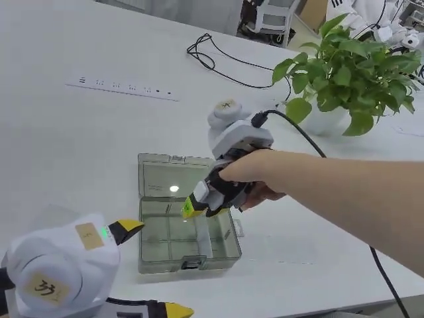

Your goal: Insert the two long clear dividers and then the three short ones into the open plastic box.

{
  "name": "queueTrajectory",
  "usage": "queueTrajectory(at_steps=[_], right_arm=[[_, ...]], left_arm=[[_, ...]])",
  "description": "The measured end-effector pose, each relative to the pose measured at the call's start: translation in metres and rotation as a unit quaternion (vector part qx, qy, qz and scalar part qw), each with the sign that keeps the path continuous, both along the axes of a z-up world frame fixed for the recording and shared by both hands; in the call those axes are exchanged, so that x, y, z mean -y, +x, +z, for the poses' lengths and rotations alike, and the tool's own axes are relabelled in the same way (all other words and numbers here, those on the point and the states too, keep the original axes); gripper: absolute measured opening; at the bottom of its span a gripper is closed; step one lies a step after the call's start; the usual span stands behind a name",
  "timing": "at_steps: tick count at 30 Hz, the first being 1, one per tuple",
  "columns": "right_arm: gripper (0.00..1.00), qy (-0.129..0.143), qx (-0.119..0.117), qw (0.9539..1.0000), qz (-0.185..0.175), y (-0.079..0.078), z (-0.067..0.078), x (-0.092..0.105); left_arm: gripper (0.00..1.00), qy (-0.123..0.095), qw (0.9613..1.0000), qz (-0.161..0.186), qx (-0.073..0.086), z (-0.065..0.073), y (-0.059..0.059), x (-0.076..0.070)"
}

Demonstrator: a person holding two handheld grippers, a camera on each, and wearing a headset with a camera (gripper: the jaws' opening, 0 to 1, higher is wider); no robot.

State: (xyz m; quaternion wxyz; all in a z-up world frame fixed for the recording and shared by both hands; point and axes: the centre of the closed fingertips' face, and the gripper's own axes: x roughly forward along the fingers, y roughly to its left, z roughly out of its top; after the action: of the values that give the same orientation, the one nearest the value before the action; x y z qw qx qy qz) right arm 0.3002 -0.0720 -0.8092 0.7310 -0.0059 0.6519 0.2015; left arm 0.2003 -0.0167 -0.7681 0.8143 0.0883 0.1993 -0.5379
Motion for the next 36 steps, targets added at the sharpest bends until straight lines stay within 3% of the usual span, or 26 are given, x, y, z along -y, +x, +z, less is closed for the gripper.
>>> queueTrajectory(at_steps=[4,7,11,12,16,17,18,21,22,25,27,28,32,33,35,36], right_arm=[[0.37,0.013,0.018,0.9997,-0.002,0.007,0.009,-0.004],[0.45,0.023,0.054,0.9982,0.006,0.018,0.017,-0.007],[0.53,0.033,0.077,0.9964,0.016,0.011,0.026,-0.014],[0.56,0.033,0.097,0.9945,0.019,0.013,0.027,-0.015],[0.7,0.038,0.131,0.9901,0.032,0.014,0.032,-0.016],[0.73,0.043,0.15,0.9868,0.042,0.017,0.033,-0.017],[0.77,0.037,0.147,0.9876,0.038,0.014,0.033,-0.014],[0.88,0.037,0.172,0.9831,0.049,0.02,0.032,-0.009],[0.92,0.039,0.189,0.9797,0.054,0.023,0.033,-0.01],[0.99,0.032,0.205,0.9757,0.071,0.02,0.033,-0.007],[1.0,0.013,0.199,0.9764,0.084,0.017,0.03,-0.001],[1.0,0.021,0.206,0.9738,0.095,0.019,0.03,-0.002],[1.0,0.037,0.214,0.9719,0.09,0.025,0.03,0.002],[1.0,0.048,0.223,0.9688,0.096,0.026,0.032,-0.001],[1.0,0.048,0.228,0.9677,0.096,0.026,0.033,0.002],[1.0,0.057,0.241,0.9634,0.103,0.029,0.035,0.0]], left_arm=[[0.84,0.002,1.0,-0.001,0.004,0.001,-0.001,0.001],[0.84,0.003,1.0,-0.001,0.006,0.004,-0.002,0.002],[0.84,0.007,0.9999,0.0,0.01,0.006,-0.002,0.001],[0.84,0.007,0.9999,0.0,0.012,0.007,-0.002,0.001],[0.84,0.009,0.9998,0.003,0.015,0.009,-0.003,0.001],[0.84,0.011,0.9998,0.005,0.014,0.009,-0.003,0.0],[0.84,0.012,0.9998,0.005,0.015,0.009,-0.003,0.0],[0.84,0.012,0.9998,0.009,0.013,0.009,-0.004,0.0],[0.84,0.011,0.9998,0.01,0.012,0.009,-0.004,0.0],[0.84,0.011,0.9998,0.015,0.009,0.009,-0.003,-0.001],[0.84,0.012,0.9997,0.018,0.009,0.009,-0.003,-0.001],[0.84,0.013,0.9997,0.019,0.009,0.009,-0.002,-0.001],[0.84,0.014,0.9996,0.025,0.007,0.01,-0.001,-0.002],[0.84,0.014,0.9995,0.027,0.006,0.011,0.0,-0.002],[0.84,0.013,0.9994,0.031,0.003,0.011,0.001,-0.002],[0.84,0.012,0.9994,0.033,0.003,0.012,0.001,-0.002]])
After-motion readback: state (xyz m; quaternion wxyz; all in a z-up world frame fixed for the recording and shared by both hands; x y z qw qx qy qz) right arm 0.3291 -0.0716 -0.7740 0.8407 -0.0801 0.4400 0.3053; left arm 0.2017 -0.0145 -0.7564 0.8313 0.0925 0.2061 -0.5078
